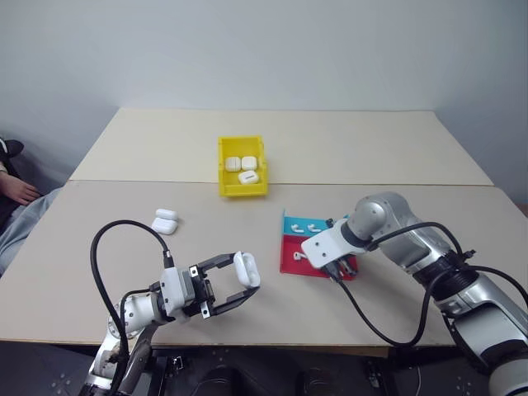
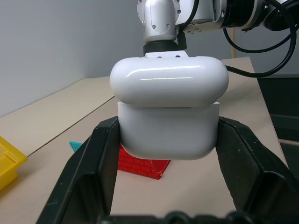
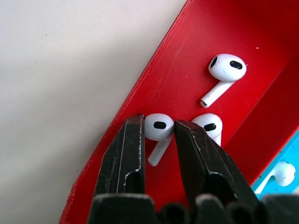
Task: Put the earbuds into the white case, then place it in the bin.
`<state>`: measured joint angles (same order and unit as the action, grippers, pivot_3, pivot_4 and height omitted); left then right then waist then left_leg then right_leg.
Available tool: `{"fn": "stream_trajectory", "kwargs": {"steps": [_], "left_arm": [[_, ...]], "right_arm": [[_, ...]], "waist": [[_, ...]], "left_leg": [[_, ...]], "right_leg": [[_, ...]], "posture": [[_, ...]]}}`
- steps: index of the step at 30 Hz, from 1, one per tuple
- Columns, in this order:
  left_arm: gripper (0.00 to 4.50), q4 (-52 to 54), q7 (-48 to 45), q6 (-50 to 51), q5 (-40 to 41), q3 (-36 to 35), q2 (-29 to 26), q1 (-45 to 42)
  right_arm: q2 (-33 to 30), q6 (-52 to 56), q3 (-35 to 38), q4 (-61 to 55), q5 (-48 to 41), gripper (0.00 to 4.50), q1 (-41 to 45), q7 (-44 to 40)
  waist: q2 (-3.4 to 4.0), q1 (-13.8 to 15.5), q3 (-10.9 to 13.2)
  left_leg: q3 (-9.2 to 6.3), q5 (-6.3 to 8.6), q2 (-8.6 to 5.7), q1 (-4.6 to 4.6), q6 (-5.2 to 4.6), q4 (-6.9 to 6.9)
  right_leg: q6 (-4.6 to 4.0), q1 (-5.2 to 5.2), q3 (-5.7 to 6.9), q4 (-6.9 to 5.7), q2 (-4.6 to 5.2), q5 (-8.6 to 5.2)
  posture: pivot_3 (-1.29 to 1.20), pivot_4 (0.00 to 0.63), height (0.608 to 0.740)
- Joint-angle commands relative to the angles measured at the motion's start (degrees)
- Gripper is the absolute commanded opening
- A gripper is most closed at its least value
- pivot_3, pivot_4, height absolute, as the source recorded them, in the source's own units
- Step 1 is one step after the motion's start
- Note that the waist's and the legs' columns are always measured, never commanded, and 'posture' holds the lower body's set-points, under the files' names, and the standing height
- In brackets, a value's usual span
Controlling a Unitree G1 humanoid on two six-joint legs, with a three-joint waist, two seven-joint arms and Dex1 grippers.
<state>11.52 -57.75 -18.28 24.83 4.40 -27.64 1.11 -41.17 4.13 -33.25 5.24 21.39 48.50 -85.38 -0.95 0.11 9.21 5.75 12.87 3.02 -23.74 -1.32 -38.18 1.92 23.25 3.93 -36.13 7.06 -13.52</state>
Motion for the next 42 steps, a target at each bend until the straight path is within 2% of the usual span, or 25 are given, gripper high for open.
{"fn": "stream_trajectory", "kwargs": {"steps": [1, 12, 16, 22, 25, 27, 29, 33, 42], "left_arm": [[2.78, 1.98, 0.26, 0.15, 0.51, -0.96, -0.28, -0.16], [2.78, 2.85, -0.30, 2.22, 2.99, -0.80, 0.44, -3.68], [2.78, 2.22, -1.07, 3.27, 4.38, -0.52, 0.97, -6.32], [2.78, 3.56, -1.08, 9.56, 10.34, 0.03, 3.85, -11.87], [2.78, 5.13, -1.58, 13.56, 13.64, 0.19, 4.64, -13.96], [2.78, 5.64, -2.86, 15.83, 15.16, 1.20, 5.34, -16.92], [2.78, 5.21, -4.48, 16.68, 16.54, 1.56, 6.48, -19.35], [2.78, 4.38, -5.47, 18.99, 17.46, 2.10, 8.51, -23.90], [2.78, 2.92, -8.23, 20.66, 16.82, 2.13, 10.78, -26.57]], "right_arm": [[-0.28, -0.06, 1.02, -0.71, 0.19, 1.17, 0.52, 0.01], [-5.28, 10.38, 11.18, -14.20, -8.92, 1.17, -1.00, -1.42], [-7.25, 15.30, 17.22, -17.75, -13.56, 1.17, -1.70, 0.69], [-1.86, 26.13, 35.14, -20.91, -31.85, 1.17, 0.45, 8.43], [0.03, 27.52, 42.00, -21.98, -39.03, 1.17, 0.38, 12.24], [3.22, 29.35, 49.17, -25.01, -48.29, 1.17, -0.31, 15.96], [5.45, 29.34, 52.89, -28.13, -54.52, 1.17, -1.83, 18.40], [10.44, 27.61, 54.27, -33.56, -62.79, 1.17, -5.64, 24.58], [14.94, 17.06, 49.02, -35.11, -65.21, 1.17, -13.28, 23.69]], "waist": [[0.00, -0.01, 0.00], [0.00, 0.26, 0.01], [0.00, 0.32, 0.01], [-0.01, 0.32, 0.01], [-0.01, 0.44, 0.01], [-0.01, 0.60, 0.01], [-0.01, 0.77, 0.01], [-0.01, 0.39, 0.01], [-0.01, 0.37, 0.01]], "left_leg": [[0.00, 0.00, 0.00, 0.00, 0.00, 0.00], [-0.02, 0.00, 0.00, -0.03, 0.00, 0.02], [-0.04, 0.01, 0.00, -0.02, -0.01, 0.02], [-0.08, 0.01, -0.01, -0.02, -0.01, 0.04], [-0.14, 0.00, -0.02, -0.03, -0.01, 0.04], [-0.14, 0.01, -0.03, -0.03, -0.01, 0.04], [-0.17, 0.00, -0.04, -0.04, -0.01, 0.04], [-0.19, 0.00, -0.06, -0.02, -0.01, 0.03], [-0.19, -0.01, -0.07, 0.00, 0.00, 0.06]], "right_leg": [[0.00, 0.00, 0.00, 0.00, 0.00, 0.00], [0.00, 0.02, 0.00, 0.03, 0.00, 0.00], [0.00, 0.01, 0.01, 0.02, 0.00, 0.00], [-0.02, 0.01, 0.00, 0.01, 0.00, 0.01], [-0.01, -0.03, 0.02, 0.02, -0.01, 0.02], [-0.01, -0.06, 0.02, 0.04, -0.01, 0.02], [-0.01, -0.07, 0.05, 0.03, -0.01, 0.02], [0.01, -0.14, 0.06, 0.04, -0.01, 0.03], [0.01, -0.12, 0.01, 0.03, -0.04, 0.02]], "posture": [[0.00, 0.150, 0.740], [0.00, 0.150, 0.740], [0.00, 0.150, 0.740], [0.00, 0.150, 0.740], [0.00, 0.150, 0.740], [0.00, 0.150, 0.740], [0.00, 0.150, 0.740], [0.00, 0.150, 0.740], [0.00, 0.150, 0.740]]}}
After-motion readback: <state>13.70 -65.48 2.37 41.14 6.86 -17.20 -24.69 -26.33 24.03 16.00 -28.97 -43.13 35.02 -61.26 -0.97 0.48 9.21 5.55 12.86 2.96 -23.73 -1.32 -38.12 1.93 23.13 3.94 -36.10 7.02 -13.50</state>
